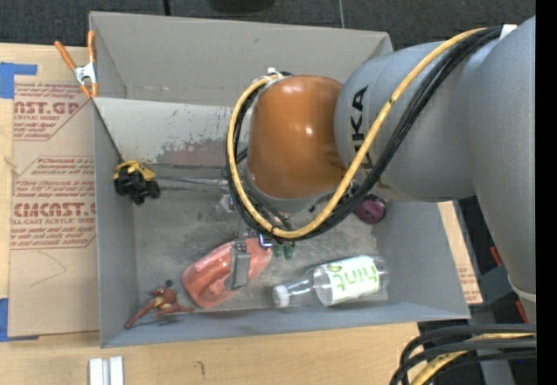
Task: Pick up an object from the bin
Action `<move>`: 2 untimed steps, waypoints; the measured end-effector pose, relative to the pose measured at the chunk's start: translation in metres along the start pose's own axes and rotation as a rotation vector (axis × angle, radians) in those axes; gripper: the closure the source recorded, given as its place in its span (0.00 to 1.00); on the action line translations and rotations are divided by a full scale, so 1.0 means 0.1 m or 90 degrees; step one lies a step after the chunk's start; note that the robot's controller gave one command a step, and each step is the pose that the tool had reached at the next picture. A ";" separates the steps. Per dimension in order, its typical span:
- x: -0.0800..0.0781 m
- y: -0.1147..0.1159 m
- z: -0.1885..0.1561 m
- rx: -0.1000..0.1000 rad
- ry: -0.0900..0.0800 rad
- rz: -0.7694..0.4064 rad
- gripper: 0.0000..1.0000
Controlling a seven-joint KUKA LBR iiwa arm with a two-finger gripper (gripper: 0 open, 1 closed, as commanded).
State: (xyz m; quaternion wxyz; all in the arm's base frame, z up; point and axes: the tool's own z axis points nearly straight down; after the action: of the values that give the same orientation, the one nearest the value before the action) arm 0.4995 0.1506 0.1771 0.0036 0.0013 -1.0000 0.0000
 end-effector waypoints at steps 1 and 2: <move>-0.02 -0.01 -0.04 -0.001 -0.005 0.001 0.00; -0.16 -0.10 0.36 -0.001 -0.009 -0.049 0.00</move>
Offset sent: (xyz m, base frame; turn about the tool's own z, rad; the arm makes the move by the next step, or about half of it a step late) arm 0.0332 -0.0290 -0.1071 -0.1955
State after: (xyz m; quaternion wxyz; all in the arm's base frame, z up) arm 0.5149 0.1402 0.1410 -0.0033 0.0394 -0.9992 -0.0009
